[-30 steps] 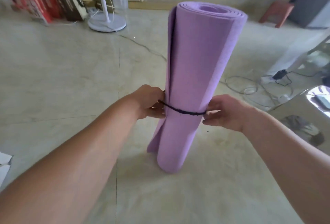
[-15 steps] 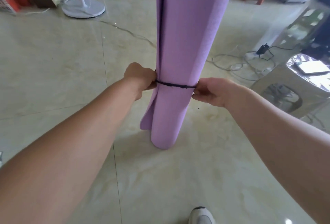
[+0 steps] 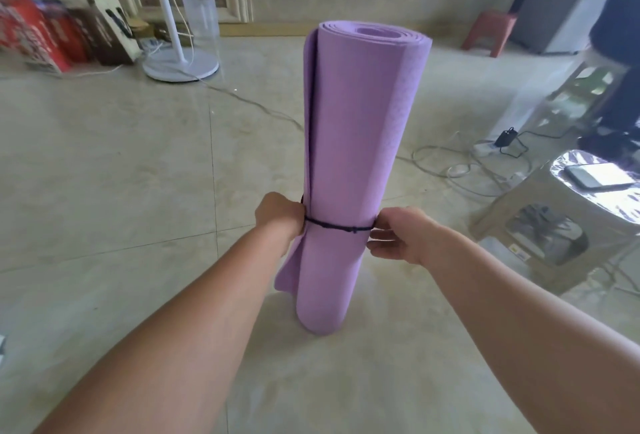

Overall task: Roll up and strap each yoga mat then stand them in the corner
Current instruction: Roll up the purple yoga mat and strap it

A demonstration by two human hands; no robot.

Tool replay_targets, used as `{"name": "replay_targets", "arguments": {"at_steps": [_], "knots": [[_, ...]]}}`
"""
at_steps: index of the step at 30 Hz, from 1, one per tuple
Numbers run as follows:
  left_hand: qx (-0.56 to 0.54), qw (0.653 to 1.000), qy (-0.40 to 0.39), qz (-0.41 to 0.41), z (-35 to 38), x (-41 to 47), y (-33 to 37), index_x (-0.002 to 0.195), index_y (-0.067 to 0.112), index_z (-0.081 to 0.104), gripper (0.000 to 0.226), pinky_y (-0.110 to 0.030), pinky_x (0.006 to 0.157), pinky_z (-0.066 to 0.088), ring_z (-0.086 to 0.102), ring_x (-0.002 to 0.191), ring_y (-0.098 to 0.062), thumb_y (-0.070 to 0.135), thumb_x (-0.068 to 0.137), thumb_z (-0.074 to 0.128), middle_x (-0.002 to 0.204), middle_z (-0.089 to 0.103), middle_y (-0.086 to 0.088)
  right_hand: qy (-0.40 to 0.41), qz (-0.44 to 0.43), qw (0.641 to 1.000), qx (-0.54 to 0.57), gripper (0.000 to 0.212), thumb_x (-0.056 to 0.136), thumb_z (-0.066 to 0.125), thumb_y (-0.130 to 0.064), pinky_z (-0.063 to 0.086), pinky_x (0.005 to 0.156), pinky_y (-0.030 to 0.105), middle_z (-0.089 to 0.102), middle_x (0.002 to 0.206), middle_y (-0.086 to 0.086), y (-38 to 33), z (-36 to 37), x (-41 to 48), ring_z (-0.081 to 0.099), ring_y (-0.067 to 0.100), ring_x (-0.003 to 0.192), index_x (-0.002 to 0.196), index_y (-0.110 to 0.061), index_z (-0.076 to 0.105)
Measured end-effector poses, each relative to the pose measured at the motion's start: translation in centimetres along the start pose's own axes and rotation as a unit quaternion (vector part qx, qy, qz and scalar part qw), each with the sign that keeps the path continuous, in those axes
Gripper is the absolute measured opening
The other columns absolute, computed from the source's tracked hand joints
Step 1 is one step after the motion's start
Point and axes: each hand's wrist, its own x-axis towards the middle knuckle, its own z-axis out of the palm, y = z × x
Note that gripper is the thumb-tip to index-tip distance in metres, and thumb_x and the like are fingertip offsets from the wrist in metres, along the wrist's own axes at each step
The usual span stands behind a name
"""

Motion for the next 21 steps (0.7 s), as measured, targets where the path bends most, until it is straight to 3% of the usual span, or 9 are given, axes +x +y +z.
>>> {"name": "replay_targets", "arguments": {"at_steps": [6,8,12,13,14,15,17,19,21], "knots": [[0.015,1.0,-0.009,0.014,0.0,0.9,-1.4,0.061,0.007,0.046,0.018,-0.033,0.059,0.038,0.06,0.064,-0.032,0.001,0.075,0.055,0.066,0.057,-0.016,-0.028,-0.017,0.999,0.018,0.008,0.085,0.056,-0.001,0.06,0.081,0.045,0.056,0.081,0.011,0.0,0.2,0.3,0.062,0.029,0.071,0.079,-0.005,0.055],[0.029,0.999,-0.007,0.029,0.2,1.3,-2.1,0.059,0.006,0.049,0.02,-0.033,0.059,0.04,0.067,0.067,-0.037,0.001,0.077,0.055,0.066,0.06,-0.017,-0.021,-0.022,0.999,0.027,0.005,0.085,0.058,0.0,0.062,0.074,0.041,0.054,0.079,0.011,0.7,0.9,0.8,0.06,0.024,0.066,0.081,-0.002,0.056],[0.061,0.997,0.002,0.045,0.3,1.0,-2.3,0.058,0.004,0.05,0.023,-0.034,0.059,0.04,0.059,0.066,-0.035,-0.003,0.08,0.05,0.072,0.062,-0.02,0.012,-0.05,0.999,0.001,0.008,0.085,0.053,0.002,0.062,0.066,0.034,0.058,0.071,0.012,1.5,1.7,1.2,0.058,0.02,0.055,0.086,0.003,0.061],[0.058,0.997,-0.004,0.053,0.2,0.7,-2.1,0.066,0.003,0.057,0.017,-0.035,0.062,0.047,0.066,0.074,-0.037,-0.002,0.08,0.05,0.08,0.067,-0.021,0.015,-0.072,0.997,-0.021,0.009,0.083,0.052,0.003,0.06,0.065,0.033,0.057,0.072,0.012,1.3,1.5,0.8,0.056,0.022,0.057,0.084,0.001,0.061],[0.05,0.996,-0.018,0.066,0.1,0.5,-1.8,0.081,0.003,0.063,0.012,-0.047,0.071,0.054,0.069,0.085,-0.038,0.0,0.082,0.052,0.093,0.069,-0.02,0.008,-0.098,0.994,-0.054,0.01,0.077,0.052,0.003,0.056,0.062,0.031,0.056,0.073,0.011,0.9,1.2,0.2,0.053,0.023,0.06,0.082,-0.001,0.061],[0.036,0.995,-0.037,0.083,-0.1,0.1,-1.5,0.101,0.007,0.064,0.019,-0.038,0.088,0.057,0.068,0.096,-0.035,0.004,0.084,0.055,0.108,0.067,-0.014,-0.015,-0.128,0.988,-0.088,0.013,0.069,0.054,0.0,0.049,0.06,0.028,0.054,0.073,0.008,0.5,0.9,-0.4,0.05,0.023,0.063,0.08,-0.004,0.06],[0.029,0.985,-0.098,0.141,-0.7,-1.2,-0.7,0.131,0.018,0.051,0.047,-0.039,0.093,0.054,0.064,0.106,-0.02,0.008,0.086,0.06,0.122,0.061,0.003,-0.091,-0.167,0.975,-0.118,0.026,0.057,0.062,-0.007,0.041,0.054,0.014,0.058,0.074,-0.003,0.0,0.2,-1.8,0.053,0.017,0.065,0.082,-0.012,0.057],[0.004,0.966,-0.184,0.181,-1.2,-2.6,0.3,0.136,0.025,0.047,0.062,-0.022,0.081,0.054,0.062,0.103,-0.007,-0.003,0.083,0.06,0.115,0.064,0.01,-0.147,-0.192,0.965,-0.105,0.051,0.061,0.084,-0.012,0.04,0.047,0.005,0.062,0.088,-0.015,-0.3,-0.4,-2.2,0.063,-0.003,0.065,0.101,-0.022,0.055],[-0.049,0.945,-0.266,0.184,-1.7,-3.7,0.7,0.13,0.028,0.05,0.066,-0.01,0.066,0.051,0.064,0.098,-0.001,-0.01,0.079,0.067,0.105,0.069,0.014,-0.142,-0.208,0.964,-0.088,0.045,0.076,0.085,-0.021,0.041,0.046,0.004,0.062,0.093,-0.015,-0.2,-0.6,-1.8,0.059,-0.016,0.059,0.109,-0.024,0.055]]}}
